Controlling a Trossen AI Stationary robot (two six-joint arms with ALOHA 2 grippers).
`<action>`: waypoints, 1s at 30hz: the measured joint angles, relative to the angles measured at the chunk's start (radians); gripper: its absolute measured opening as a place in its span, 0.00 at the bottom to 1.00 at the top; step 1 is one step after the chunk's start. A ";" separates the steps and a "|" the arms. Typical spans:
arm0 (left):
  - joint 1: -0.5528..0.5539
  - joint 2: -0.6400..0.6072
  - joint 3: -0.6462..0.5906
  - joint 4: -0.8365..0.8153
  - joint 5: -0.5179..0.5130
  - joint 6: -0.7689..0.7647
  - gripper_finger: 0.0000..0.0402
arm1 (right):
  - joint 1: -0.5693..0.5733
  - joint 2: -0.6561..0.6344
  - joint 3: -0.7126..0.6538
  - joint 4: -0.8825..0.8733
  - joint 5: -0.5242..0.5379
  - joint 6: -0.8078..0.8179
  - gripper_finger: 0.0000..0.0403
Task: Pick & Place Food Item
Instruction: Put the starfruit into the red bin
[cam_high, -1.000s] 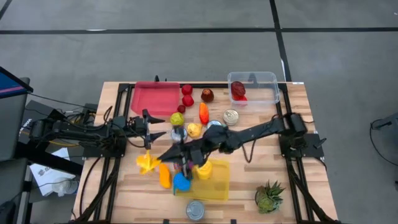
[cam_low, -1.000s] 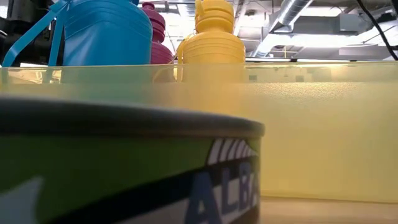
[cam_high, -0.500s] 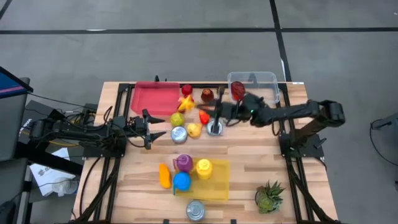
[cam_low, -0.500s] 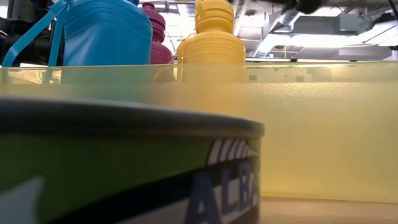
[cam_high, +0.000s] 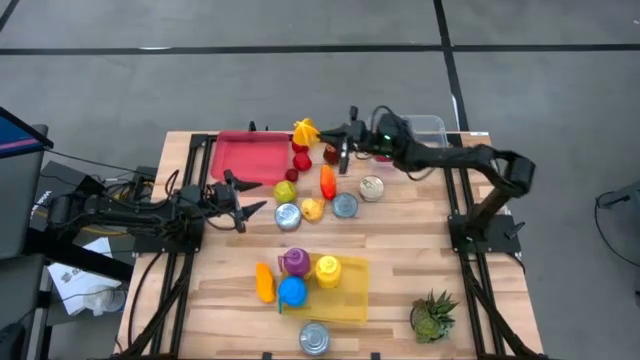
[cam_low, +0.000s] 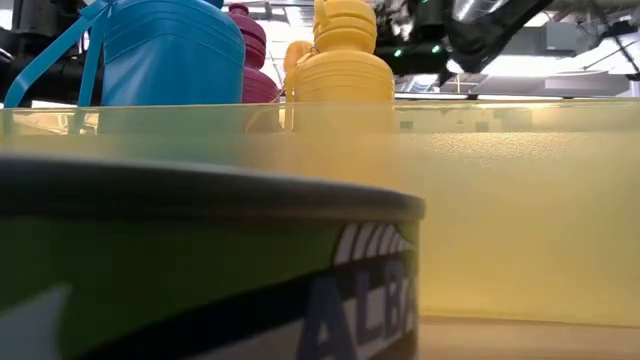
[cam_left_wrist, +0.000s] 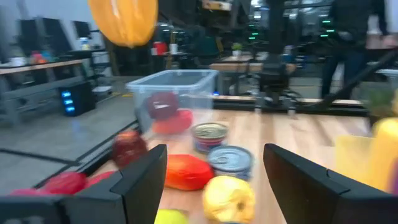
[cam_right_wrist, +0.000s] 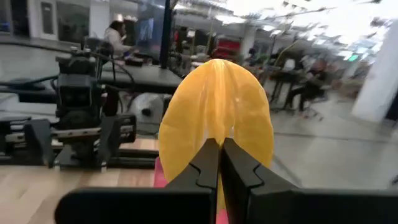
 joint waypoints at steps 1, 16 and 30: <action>0.017 0.000 0.000 0.000 -0.001 0.000 0.65 | -0.007 0.030 0.032 -0.012 -0.025 0.010 0.00; 0.190 0.000 0.000 -0.079 0.008 -0.031 0.65 | -0.001 0.379 0.617 -0.615 -0.141 0.020 0.00; 0.222 0.000 0.000 -0.106 0.008 -0.031 0.65 | -0.011 0.572 0.938 -0.882 -0.139 0.016 0.00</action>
